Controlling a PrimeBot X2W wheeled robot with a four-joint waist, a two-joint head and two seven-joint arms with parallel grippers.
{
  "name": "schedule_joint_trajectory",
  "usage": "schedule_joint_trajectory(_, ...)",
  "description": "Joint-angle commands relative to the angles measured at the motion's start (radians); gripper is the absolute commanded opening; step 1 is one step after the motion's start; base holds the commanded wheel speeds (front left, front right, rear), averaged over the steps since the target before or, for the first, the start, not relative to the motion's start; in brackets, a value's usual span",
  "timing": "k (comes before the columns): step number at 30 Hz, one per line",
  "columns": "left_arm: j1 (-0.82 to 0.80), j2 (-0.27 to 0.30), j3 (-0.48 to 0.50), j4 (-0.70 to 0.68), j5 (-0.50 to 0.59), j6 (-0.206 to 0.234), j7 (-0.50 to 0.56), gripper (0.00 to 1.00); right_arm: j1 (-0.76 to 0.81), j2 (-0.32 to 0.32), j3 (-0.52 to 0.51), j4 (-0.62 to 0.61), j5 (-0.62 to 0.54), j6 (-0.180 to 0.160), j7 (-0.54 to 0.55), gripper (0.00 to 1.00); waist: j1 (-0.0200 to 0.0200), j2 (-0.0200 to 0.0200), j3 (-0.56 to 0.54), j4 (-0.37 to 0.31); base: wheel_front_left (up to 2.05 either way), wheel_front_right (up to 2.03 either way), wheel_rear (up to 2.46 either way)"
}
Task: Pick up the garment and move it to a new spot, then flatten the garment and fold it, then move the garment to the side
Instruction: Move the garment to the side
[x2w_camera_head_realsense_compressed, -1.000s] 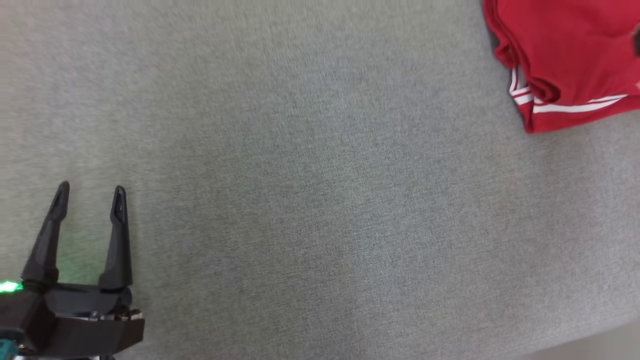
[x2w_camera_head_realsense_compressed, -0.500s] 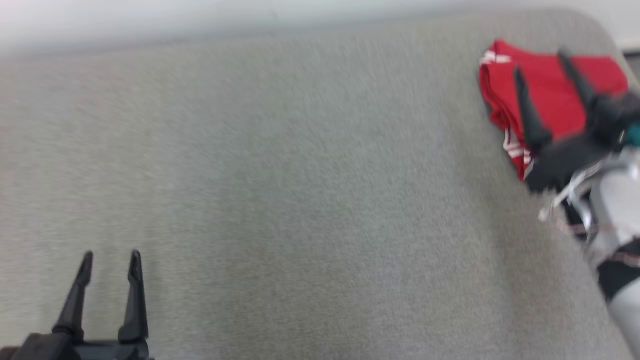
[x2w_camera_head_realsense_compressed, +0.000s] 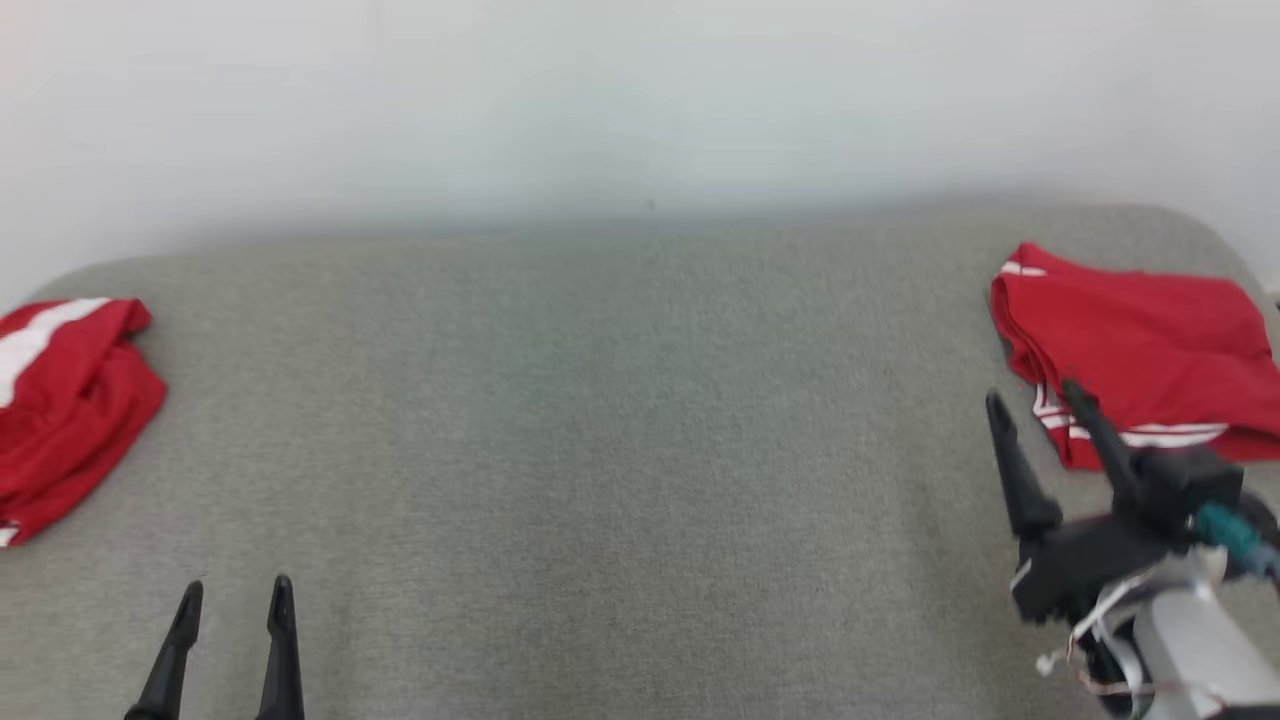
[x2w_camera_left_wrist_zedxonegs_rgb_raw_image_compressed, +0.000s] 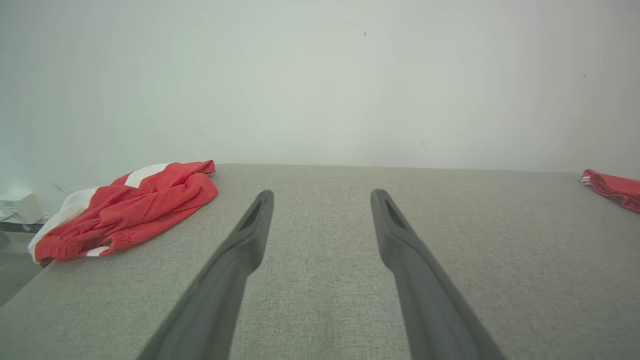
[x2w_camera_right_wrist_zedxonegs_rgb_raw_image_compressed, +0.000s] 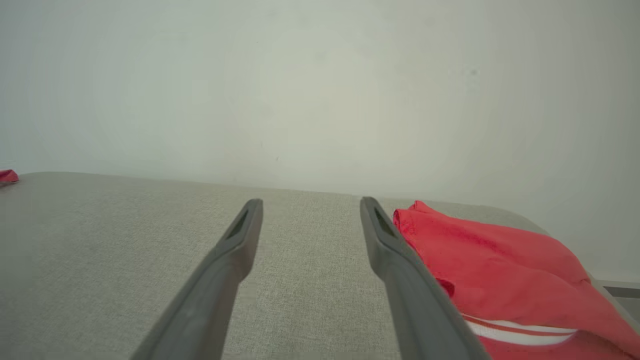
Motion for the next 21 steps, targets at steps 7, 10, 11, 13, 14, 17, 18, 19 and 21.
schedule_joint_trajectory(7,0.024,0.001,0.0,0.019,-0.013,0.004,0.001,1.0,0.138,0.049,-0.051,-0.069,-0.024,0.0,0.0,1.0,0.0004,0.0002,-0.066,0.045,0.0,0.0,0.0)
schedule_joint_trajectory(10,0.023,0.002,0.0,0.027,-0.017,0.006,0.002,1.0,0.188,0.073,-0.07,-0.109,-0.051,0.0,0.0,1.0,0.0004,0.0002,-0.072,0.048,0.0,0.0,0.0)
schedule_joint_trajectory(11,0.024,0.003,-0.001,0.029,-0.017,0.006,0.002,1.0,0.203,0.084,-0.076,-0.12,-0.052,0.0,0.0,1.0,0.0004,0.0002,-0.074,0.049,0.0,0.0,0.0)
schedule_joint_trajectory(13,0.024,0.004,-0.002,0.036,-0.019,0.005,0.002,1.0,0.234,0.107,-0.089,-0.138,-0.061,0.0,0.0,1.0,0.0004,0.0002,-0.078,0.051,0.0,0.0,0.0)
schedule_joint_trajectory(14,0.023,0.004,-0.004,0.039,-0.019,0.005,0.002,1.0,0.25,0.119,-0.095,-0.148,-0.066,0.0,0.0,1.0,0.0004,0.0002,-0.081,0.053,0.0,0.0,0.0)
schedule_joint_trajectory(17,0.021,0.003,-0.009,0.043,-0.02,0.007,0.002,1.0,0.296,0.153,-0.117,-0.175,-0.078,0.0,0.001,1.0,0.0004,0.0002,-0.088,0.057,0.0,0.0,0.0)
schedule_joint_trajectory(18,0.021,0.002,-0.011,0.045,-0.02,0.007,0.001,1.0,0.311,0.161,-0.126,-0.183,-0.082,0.0,0.001,1.0,0.0004,0.0002,-0.09,0.058,0.0,0.0,0.0)
schedule_joint_trajectory(19,0.021,0.002,-0.012,0.046,-0.021,0.007,0.001,1.0,0.324,0.17,-0.131,-0.191,-0.086,0.0,0.001,1.0,0.0004,0.0002,-0.091,0.06,0.0,0.0,0.0)
schedule_joint_trajectory(21,0.022,0.002,-0.014,0.048,-0.022,0.008,0.001,1.0,0.353,0.189,-0.144,-0.208,-0.094,0.0,0.001,1.0,0.0004,0.0002,-0.095,0.061,0.0,0.0,0.0)
